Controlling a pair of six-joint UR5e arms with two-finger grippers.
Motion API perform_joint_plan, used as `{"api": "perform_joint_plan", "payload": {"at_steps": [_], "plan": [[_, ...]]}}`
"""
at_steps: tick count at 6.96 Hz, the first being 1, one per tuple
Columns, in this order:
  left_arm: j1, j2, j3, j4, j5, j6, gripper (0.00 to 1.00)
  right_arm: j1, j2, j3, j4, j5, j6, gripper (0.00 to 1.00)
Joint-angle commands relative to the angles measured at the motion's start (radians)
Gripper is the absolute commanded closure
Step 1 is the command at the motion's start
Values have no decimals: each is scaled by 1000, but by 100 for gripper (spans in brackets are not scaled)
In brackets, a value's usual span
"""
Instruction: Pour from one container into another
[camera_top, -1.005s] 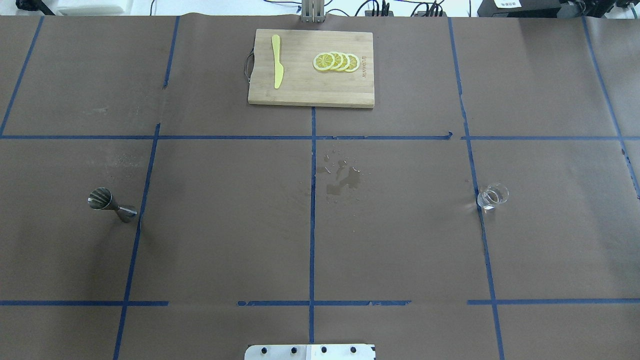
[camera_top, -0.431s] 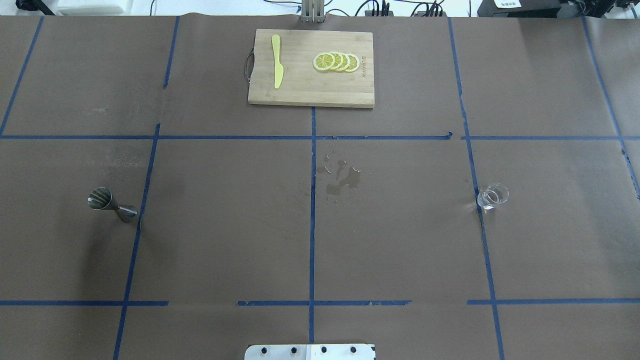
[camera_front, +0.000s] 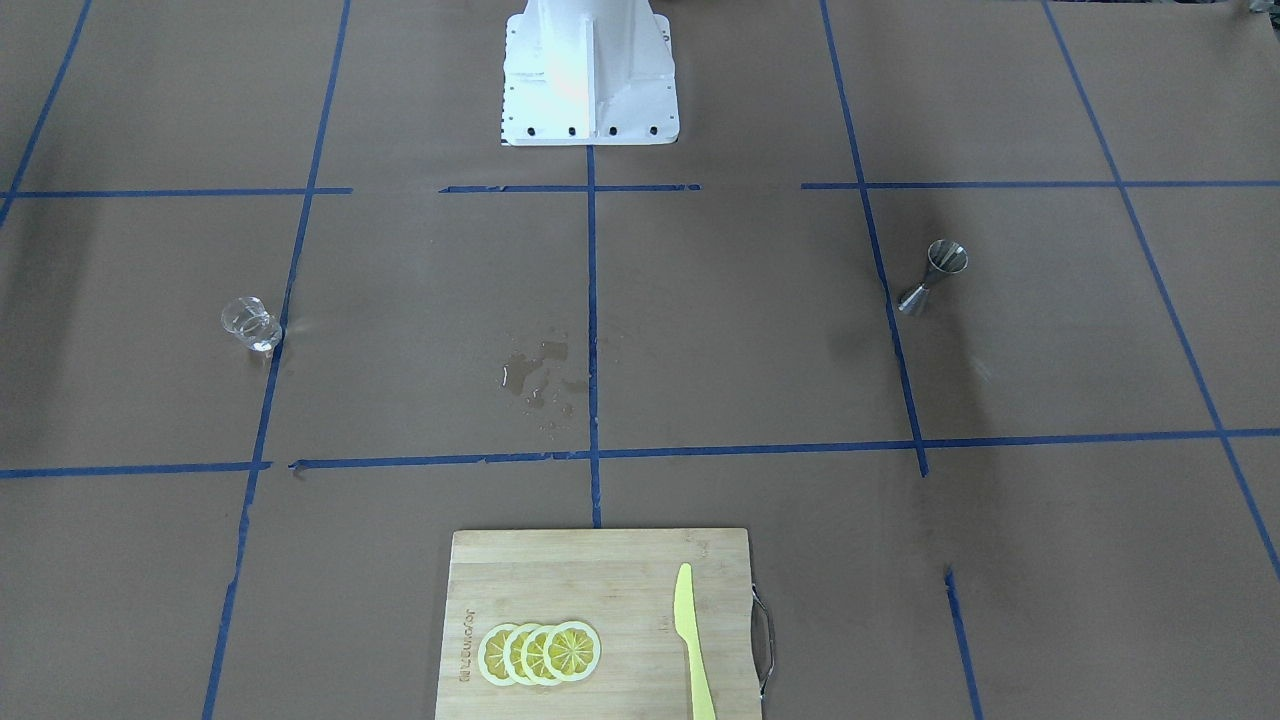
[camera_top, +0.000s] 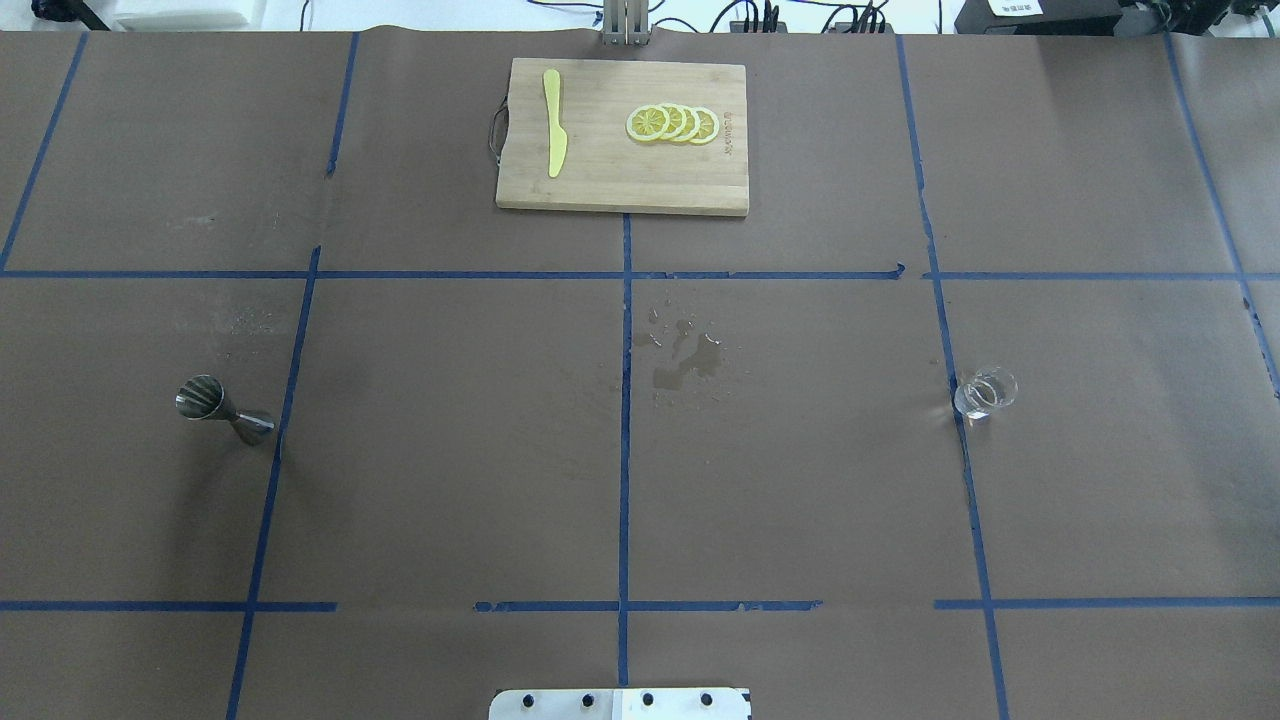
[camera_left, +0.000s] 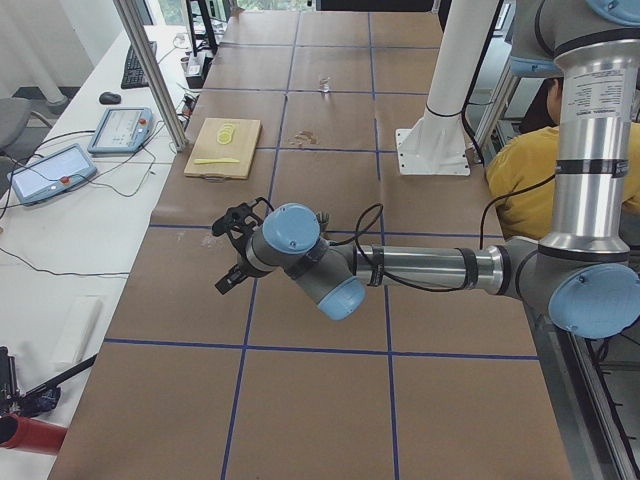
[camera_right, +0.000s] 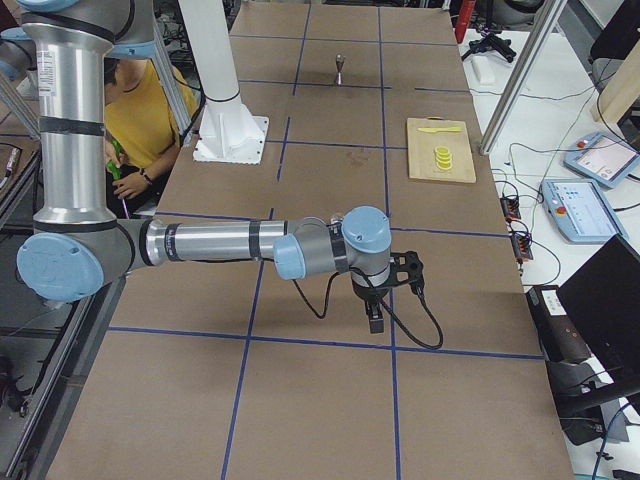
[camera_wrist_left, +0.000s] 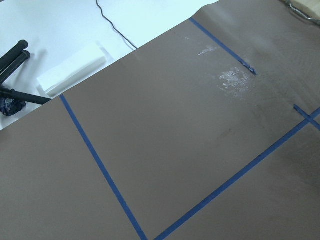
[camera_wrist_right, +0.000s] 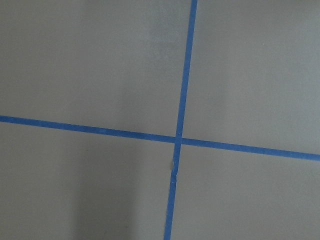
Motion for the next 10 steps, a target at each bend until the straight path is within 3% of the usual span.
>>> {"api": "perform_joint_plan", "payload": {"at_steps": [1, 3, 5, 7, 10], "plan": [[34, 1, -68, -128, -27, -191, 0, 0, -12, -3, 67, 1, 3, 0], [118, 49, -203, -246, 78, -502, 0, 0, -20, 0, 69, 2, 3, 0], [326, 128, -407, -252, 343, -743, 0, 0, -21, 3, 69, 4, 3, 0], [562, 178, -507, -252, 694, -911, 0, 0, -26, 4, 69, 4, 3, 0], [1042, 238, -501, -243, 1434, -1115, 0, 0, -32, 6, 69, 4, 4, 0]]}}
